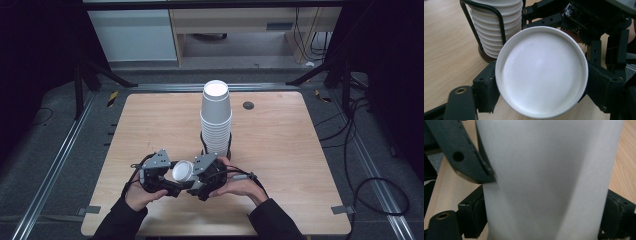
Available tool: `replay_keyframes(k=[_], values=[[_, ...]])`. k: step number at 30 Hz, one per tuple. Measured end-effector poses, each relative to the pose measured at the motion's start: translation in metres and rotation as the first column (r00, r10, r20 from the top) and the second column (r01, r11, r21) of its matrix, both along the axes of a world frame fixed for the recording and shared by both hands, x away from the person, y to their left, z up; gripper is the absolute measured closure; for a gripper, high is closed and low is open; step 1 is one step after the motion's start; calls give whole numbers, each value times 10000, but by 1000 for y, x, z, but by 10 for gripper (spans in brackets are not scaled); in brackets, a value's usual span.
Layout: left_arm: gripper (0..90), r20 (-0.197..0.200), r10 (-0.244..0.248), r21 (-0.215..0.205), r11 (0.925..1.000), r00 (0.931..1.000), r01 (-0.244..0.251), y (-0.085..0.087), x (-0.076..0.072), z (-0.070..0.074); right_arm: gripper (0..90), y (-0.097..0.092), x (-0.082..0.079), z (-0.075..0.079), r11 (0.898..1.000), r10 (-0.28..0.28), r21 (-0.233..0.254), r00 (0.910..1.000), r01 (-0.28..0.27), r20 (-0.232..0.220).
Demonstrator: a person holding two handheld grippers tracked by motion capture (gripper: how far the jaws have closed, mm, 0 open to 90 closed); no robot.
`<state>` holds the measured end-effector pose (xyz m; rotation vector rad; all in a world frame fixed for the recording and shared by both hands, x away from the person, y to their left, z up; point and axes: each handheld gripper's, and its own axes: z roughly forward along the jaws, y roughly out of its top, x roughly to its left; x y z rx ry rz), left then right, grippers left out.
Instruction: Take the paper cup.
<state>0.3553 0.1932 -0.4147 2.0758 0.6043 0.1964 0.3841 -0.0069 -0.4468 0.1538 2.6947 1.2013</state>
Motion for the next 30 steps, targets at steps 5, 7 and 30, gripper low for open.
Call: replay_keyframes(k=[5,7,30], values=[[222,83,-13,-46,10000,10000,13,0,-1,1,111,-1,1,1,9999,-166,-18,9998,166,-148],[226,105,-39,-38,10000,9999,39,-1,-1,1,104,-1,1,1,9997,-224,-57,9996,223,-176],[235,279,-200,-124,9997,9994,204,0,-5,6,45,-12,-3,8,9984,-446,355,9990,447,-26]])
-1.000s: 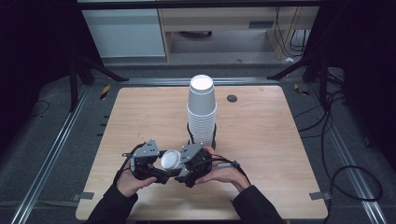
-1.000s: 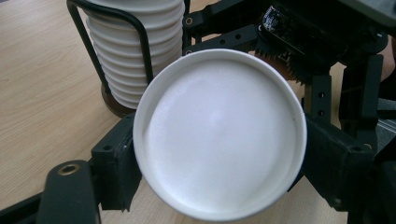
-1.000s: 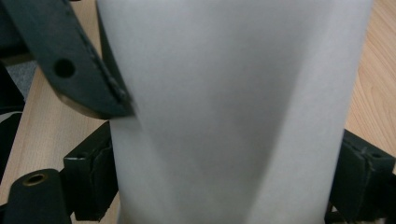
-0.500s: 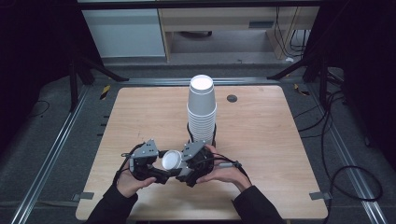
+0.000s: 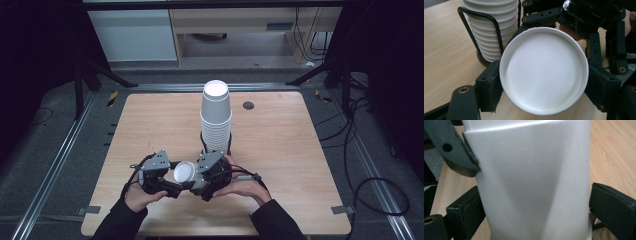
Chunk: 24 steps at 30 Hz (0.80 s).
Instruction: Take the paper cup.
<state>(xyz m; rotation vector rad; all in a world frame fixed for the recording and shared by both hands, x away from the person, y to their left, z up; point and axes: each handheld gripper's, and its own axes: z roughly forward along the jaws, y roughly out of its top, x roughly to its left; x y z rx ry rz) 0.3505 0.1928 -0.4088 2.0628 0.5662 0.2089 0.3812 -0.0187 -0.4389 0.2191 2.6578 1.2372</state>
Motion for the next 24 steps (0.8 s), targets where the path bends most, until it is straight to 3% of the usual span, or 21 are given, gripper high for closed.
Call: replay_keyframes(k=[24], values=[[237,0,-11,188,9998,10000,12,0,0,1,19,-4,0,2,9997,-199,-160,9997,201,136]])
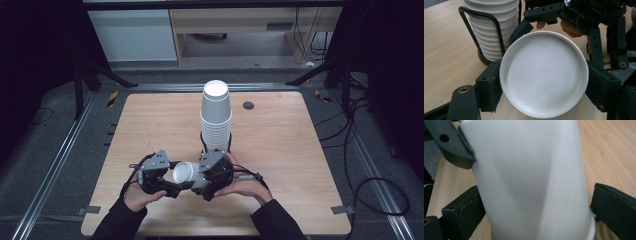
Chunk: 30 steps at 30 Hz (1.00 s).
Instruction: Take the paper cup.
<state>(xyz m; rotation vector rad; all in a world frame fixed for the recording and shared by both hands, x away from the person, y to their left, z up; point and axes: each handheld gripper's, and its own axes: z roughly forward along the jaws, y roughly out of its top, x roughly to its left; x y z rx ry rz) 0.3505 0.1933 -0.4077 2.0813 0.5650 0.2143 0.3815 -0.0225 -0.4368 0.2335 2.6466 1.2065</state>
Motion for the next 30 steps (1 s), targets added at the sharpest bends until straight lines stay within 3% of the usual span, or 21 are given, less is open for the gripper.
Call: replay_keyframes(k=[8,17,30], values=[[237,-46,-172,206,9996,9998,173,-6,-1,-3,16,6,0,-6,9996,112,-268,9999,-113,-42],[237,-29,-160,81,9998,9999,161,-4,-1,-3,24,10,0,-10,9992,213,-344,9990,-227,-386],[239,-142,-150,255,9996,9998,154,-4,0,-3,15,3,-1,-3,9998,193,-25,9996,-193,-208]])
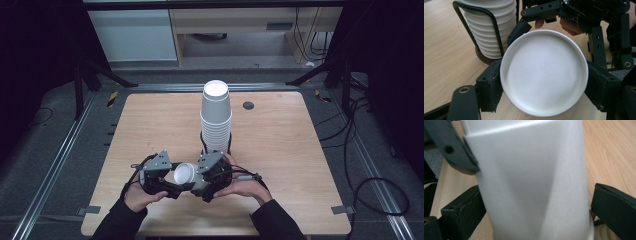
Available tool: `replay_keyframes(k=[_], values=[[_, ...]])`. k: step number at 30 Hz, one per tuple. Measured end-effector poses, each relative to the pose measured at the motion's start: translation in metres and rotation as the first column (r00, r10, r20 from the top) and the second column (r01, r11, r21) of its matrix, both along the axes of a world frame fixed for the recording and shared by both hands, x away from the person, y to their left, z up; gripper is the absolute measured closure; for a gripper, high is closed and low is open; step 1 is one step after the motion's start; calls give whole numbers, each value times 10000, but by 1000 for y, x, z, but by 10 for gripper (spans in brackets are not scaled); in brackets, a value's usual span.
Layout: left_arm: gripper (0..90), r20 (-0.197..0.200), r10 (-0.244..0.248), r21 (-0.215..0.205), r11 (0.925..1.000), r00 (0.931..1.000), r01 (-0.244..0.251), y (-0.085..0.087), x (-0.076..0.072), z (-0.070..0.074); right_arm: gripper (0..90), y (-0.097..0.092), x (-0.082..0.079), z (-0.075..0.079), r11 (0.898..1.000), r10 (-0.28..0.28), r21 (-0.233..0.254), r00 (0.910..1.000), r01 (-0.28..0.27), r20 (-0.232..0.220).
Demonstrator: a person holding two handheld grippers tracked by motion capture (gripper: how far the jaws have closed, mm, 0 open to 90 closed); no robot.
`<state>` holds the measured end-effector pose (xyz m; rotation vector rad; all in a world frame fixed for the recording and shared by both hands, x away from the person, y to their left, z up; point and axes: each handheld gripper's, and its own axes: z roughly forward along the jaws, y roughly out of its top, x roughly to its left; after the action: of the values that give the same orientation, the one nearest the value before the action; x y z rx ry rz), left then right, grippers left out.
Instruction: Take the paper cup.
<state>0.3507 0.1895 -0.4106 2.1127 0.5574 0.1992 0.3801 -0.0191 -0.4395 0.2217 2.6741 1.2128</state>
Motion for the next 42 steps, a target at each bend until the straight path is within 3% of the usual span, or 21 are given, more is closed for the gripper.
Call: replay_keyframes(k=[9,19,29,34,38,42], values=[[239,-80,211,160,9997,9997,-210,6,5,-1,13,-7,-1,3,9999,-31,-97,10000,32,46],[238,-44,695,-92,9975,9976,-695,21,12,0,25,-36,-3,15,9972,-595,459,9981,589,128],[237,284,829,-817,9934,9962,-804,29,13,8,30,-61,-8,18,9853,-1282,1139,9917,1273,10],[236,304,601,-1431,9882,9977,-552,32,13,13,29,-72,-11,17,9755,-1514,1587,9883,1525,-191],[236,425,512,-1744,9837,9978,-431,32,13,16,29,-78,-10,16,9632,-1627,2082,9853,1700,-520],[236,462,287,-2007,9795,9985,-188,31,12,18,29,-77,-9,16,9574,-1521,2384,9863,1631,-641]])
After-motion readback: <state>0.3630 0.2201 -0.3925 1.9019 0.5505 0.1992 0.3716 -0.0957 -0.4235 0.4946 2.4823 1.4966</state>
